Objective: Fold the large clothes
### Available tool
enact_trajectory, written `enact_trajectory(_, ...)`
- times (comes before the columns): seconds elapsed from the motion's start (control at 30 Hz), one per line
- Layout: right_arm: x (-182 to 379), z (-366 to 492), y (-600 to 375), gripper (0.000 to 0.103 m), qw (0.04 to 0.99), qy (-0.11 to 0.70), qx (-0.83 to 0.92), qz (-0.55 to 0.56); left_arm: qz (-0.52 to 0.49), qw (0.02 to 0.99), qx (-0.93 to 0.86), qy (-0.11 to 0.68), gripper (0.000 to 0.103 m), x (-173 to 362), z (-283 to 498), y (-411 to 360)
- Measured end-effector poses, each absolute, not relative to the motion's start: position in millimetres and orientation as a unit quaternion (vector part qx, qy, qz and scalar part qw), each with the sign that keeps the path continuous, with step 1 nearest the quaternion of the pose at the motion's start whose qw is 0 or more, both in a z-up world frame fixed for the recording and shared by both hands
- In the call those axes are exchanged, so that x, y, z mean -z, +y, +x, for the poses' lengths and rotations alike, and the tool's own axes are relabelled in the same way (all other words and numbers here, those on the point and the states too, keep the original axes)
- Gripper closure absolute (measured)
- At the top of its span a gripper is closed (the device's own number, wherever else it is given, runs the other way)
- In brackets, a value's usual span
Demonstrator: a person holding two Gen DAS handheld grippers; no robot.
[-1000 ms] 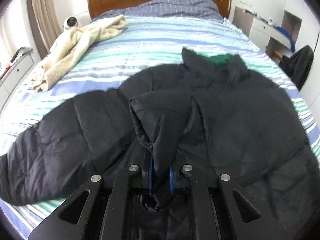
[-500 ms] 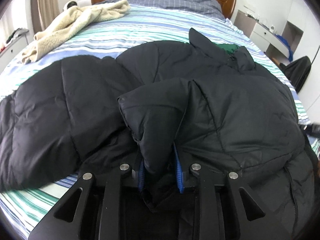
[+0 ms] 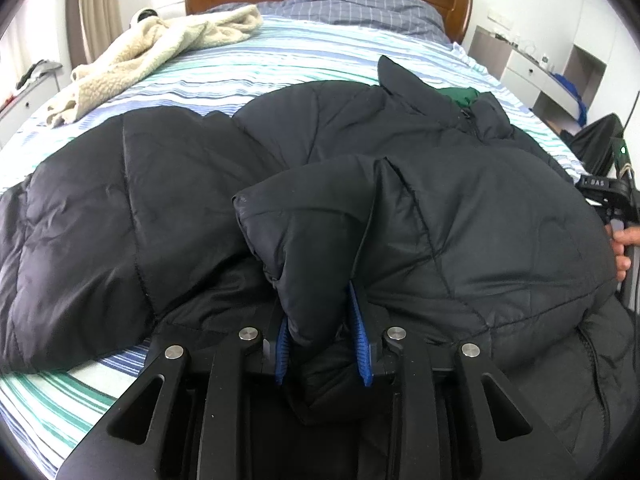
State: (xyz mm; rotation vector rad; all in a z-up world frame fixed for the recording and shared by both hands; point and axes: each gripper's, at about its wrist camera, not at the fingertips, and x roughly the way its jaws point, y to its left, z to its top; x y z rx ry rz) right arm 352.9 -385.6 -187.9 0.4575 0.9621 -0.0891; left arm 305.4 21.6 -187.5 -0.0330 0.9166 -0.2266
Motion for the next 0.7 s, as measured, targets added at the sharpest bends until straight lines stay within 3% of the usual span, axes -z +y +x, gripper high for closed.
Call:
enact_trajectory(0.13,178,347,-382,0.07,0.856,0.477,0.038,0.197,-0.02,0.89,0.111,0.441,0.075,189,306,24)
enact_trajectory(0.3,146,281,-365,0.068,0.858,0.48,0.007,0.184,-0.016,0.892,0.109,0.439,0.075,189,305,23)
enact_trajectory(0.43,178,260,-350,0.068,0.832,0.531,0.002,0.163,-0.008,0.892,0.105,0.439,0.075,188,304,20)
enact_trajectory(0.53,186,258,-354,0.068,0.834,0.52,0.012,0.184,0.005,0.89,0.098,0.446,0.073,186,305,18)
enact_trajectory(0.67,166,234,-342,0.068,0.841,0.51,0.025,0.179,0.039,0.889,0.043,0.455,0.029,171,289,16)
enact_trajectory(0.7,157,220,-335,0.067,0.85,0.5,0.018,0.167,0.035,0.89,0.041,0.453,0.025,165,280,18)
